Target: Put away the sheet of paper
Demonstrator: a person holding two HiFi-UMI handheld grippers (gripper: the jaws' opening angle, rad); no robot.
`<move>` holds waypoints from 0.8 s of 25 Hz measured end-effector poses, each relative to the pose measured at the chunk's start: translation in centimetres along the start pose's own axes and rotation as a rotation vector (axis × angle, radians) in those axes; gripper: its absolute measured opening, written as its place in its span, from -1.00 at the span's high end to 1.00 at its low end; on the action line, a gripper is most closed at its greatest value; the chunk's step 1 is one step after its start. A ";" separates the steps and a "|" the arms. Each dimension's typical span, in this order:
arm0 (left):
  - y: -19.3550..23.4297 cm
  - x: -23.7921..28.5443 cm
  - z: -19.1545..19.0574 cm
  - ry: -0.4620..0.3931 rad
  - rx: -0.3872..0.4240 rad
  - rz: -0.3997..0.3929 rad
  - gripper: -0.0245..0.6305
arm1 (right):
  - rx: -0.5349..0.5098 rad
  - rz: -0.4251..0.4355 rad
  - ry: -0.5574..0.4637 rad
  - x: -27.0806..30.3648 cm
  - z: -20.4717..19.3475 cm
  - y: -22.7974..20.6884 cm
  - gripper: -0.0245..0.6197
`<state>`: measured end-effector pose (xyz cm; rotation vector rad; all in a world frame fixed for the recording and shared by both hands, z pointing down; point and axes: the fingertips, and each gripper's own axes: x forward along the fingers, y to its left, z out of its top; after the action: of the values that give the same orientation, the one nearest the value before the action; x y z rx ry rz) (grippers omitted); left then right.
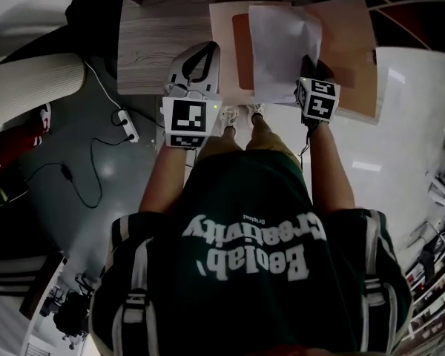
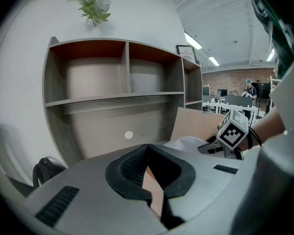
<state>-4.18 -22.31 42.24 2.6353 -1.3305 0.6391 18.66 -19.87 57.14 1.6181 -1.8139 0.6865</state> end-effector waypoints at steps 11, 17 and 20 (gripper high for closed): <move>-0.8 2.0 -0.2 0.014 -0.004 -0.021 0.88 | -0.124 -0.287 0.004 -1.3 -0.1 -6.6 0.82; -0.8 2.1 -0.7 0.020 -0.007 -0.020 0.88 | -0.152 -0.365 0.011 -1.9 -0.5 -8.7 0.82; -0.9 2.3 -0.7 0.022 -0.009 -0.022 0.88 | -0.147 -0.358 0.023 -1.6 -1.2 -9.1 0.82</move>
<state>-2.51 -23.23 43.87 2.6236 -1.2937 0.6556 27.90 -19.00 56.69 1.7635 -1.4666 0.3986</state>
